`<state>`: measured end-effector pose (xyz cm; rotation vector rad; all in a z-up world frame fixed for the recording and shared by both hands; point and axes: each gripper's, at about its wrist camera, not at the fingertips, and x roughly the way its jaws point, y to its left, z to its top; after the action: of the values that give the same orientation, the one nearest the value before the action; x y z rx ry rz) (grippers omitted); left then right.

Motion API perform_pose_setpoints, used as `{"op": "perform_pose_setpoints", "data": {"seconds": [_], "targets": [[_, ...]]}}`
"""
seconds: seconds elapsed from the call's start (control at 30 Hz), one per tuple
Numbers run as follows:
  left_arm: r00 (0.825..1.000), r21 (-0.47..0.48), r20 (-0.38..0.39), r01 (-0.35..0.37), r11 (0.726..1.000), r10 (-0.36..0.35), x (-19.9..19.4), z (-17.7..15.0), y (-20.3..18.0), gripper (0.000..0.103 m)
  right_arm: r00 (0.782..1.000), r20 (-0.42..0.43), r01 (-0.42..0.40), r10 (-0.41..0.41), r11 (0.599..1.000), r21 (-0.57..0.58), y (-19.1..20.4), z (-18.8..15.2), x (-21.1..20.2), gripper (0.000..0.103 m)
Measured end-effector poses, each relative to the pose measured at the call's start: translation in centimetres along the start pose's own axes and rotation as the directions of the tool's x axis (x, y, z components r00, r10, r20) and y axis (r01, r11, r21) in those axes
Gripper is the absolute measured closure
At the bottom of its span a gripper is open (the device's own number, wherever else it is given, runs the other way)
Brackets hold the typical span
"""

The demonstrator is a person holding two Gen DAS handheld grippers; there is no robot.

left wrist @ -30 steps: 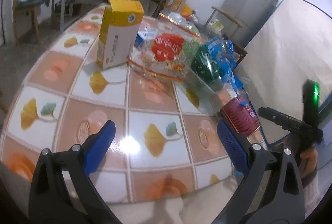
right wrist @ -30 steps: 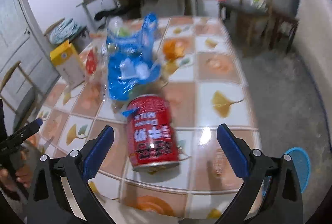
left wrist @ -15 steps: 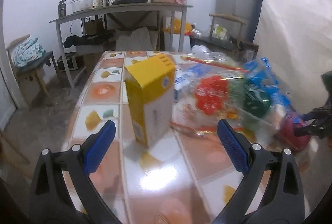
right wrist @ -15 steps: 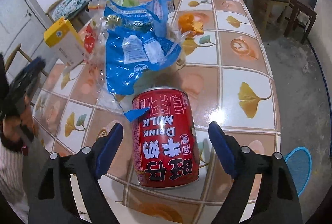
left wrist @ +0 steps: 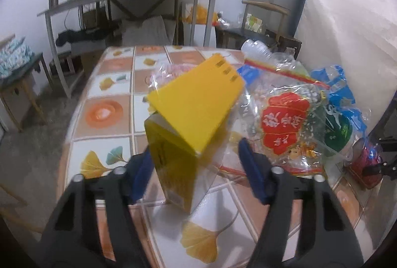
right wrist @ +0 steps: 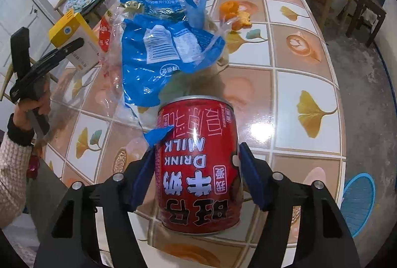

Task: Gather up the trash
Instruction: 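Grasp the red milk can with the right tool while the left tool grasps the yellow box, then lift the milk can and yellow box and carry them to the wastebasket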

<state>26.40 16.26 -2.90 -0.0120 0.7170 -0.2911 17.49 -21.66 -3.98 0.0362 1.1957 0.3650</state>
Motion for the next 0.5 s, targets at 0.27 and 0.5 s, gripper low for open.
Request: {"op": "perform_pose_setpoints", "data": {"seconds": [0.27, 0.5], "targets": [[1.0, -0.046, -0.01, 0.027, 0.999, -0.027, -0.1, -0.9, -0.1, 0.068, 1.0, -0.001, -0.023, 0.023, 1.0, 0.013, 0.3, -1.1, -0.3, 0.039], [0.998, -0.111, -0.056, 0.001, 0.994, -0.007, -3.3, -3.5, -1.6, 0.072, 0.999, -0.013, -0.041, 0.041, 0.999, 0.022, 1.0, -2.8, -0.8, 0.038]]}}
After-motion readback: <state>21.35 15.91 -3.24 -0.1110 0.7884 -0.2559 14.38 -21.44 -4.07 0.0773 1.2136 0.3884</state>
